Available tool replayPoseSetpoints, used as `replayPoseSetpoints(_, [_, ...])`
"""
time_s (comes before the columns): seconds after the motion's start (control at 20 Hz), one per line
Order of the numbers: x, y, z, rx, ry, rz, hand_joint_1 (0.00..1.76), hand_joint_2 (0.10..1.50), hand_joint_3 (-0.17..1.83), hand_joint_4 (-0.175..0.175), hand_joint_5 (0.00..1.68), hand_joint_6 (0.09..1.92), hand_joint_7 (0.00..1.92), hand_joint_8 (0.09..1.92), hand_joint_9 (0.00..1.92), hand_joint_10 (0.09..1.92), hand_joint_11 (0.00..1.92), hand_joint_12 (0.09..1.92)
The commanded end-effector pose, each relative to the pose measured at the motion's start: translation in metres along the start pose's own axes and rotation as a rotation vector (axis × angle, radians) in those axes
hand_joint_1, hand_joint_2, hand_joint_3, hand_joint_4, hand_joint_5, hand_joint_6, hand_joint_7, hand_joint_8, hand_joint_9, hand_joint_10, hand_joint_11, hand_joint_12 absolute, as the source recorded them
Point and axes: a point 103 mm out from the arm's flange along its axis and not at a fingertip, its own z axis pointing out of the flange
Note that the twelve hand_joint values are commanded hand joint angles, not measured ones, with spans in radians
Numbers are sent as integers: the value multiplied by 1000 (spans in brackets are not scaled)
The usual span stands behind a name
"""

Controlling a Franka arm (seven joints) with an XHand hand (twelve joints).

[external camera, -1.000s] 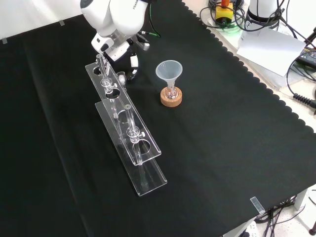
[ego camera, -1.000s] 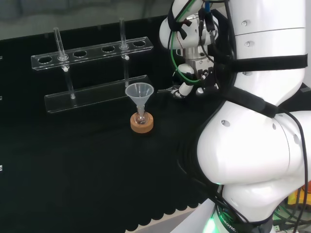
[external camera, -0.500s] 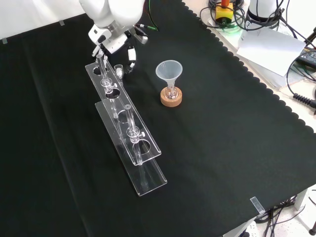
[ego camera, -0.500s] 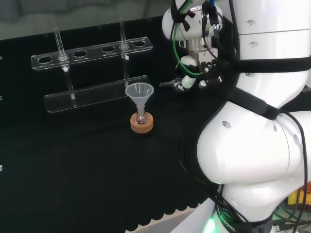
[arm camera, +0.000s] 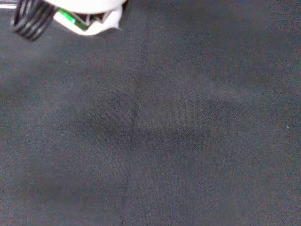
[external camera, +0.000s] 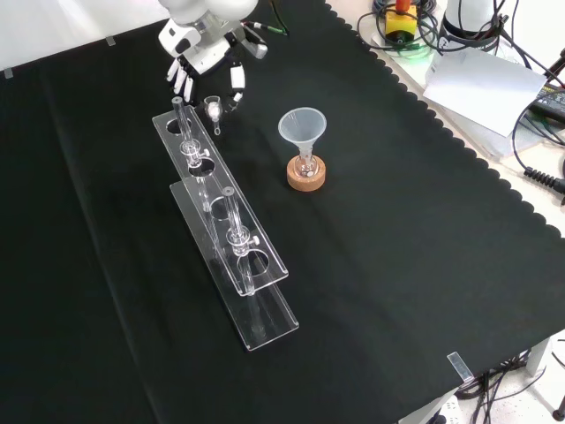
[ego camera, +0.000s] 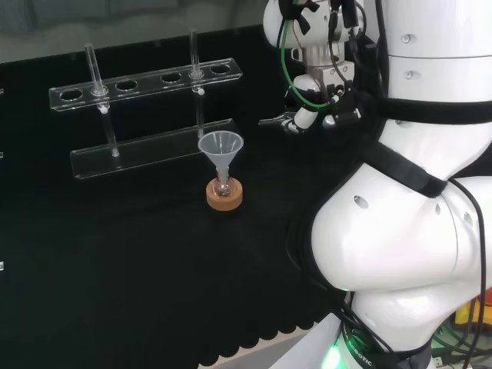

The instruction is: Pick up the weighing funnel.

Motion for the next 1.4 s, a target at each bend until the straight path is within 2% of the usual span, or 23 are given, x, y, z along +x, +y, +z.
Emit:
replayPoseSetpoints(0.05, [5,-29,-14,-4,-16,20,1103,629,789,175,1174,910,613,623,831,512,478,1288])
replayPoseSetpoints(0.55, [18,-65,-28,-29,-50,34,1105,625,791,175,1179,903,644,624,861,509,503,1285])
replayPoseSetpoints(0.75, [24,-78,-34,-22,-57,44,1107,617,801,175,1185,897,677,623,881,500,519,1276])
replayPoseSetpoints(0.95, [31,-91,-38,-61,-74,43,1108,613,807,175,1188,894,696,621,893,494,529,1272])
replayPoseSetpoints(1.4, [41,-102,-38,-45,-77,35,1110,607,814,175,1195,886,773,620,926,478,562,1263])
